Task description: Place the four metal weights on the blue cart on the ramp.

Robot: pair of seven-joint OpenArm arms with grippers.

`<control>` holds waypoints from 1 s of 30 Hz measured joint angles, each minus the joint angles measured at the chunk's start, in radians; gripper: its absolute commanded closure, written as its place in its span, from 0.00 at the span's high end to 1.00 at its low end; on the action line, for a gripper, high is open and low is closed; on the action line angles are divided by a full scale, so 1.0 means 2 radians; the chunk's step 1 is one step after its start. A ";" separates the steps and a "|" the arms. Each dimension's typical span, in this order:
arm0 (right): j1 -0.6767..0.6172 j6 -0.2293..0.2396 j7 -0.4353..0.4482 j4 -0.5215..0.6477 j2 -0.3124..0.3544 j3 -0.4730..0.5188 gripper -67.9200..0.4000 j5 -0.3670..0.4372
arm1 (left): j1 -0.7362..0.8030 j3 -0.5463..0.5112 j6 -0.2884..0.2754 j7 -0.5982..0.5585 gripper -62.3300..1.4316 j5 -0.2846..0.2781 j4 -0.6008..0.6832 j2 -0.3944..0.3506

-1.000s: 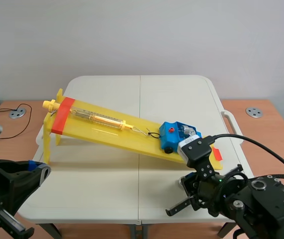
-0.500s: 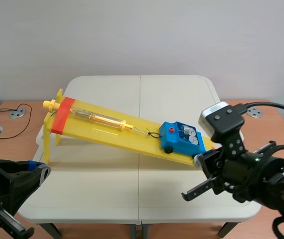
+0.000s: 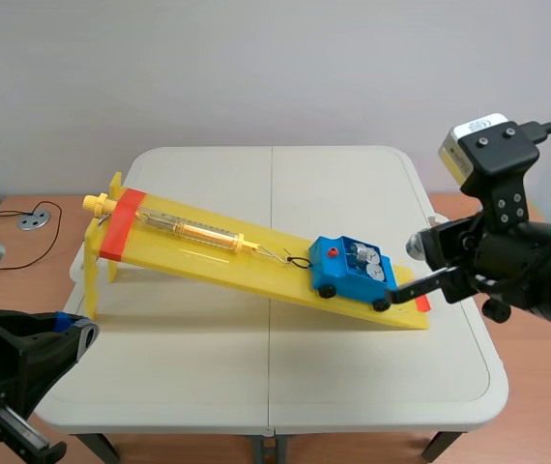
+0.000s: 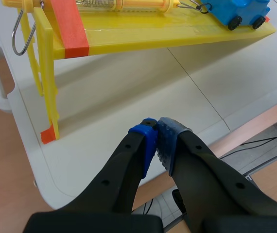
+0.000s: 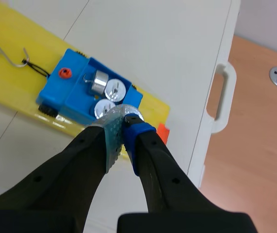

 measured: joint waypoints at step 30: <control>0.114 0.000 0.002 -0.172 -0.035 -0.060 0.02 -0.001 | 0.000 0.000 0.000 0.000 0.07 0.000 0.000 0.000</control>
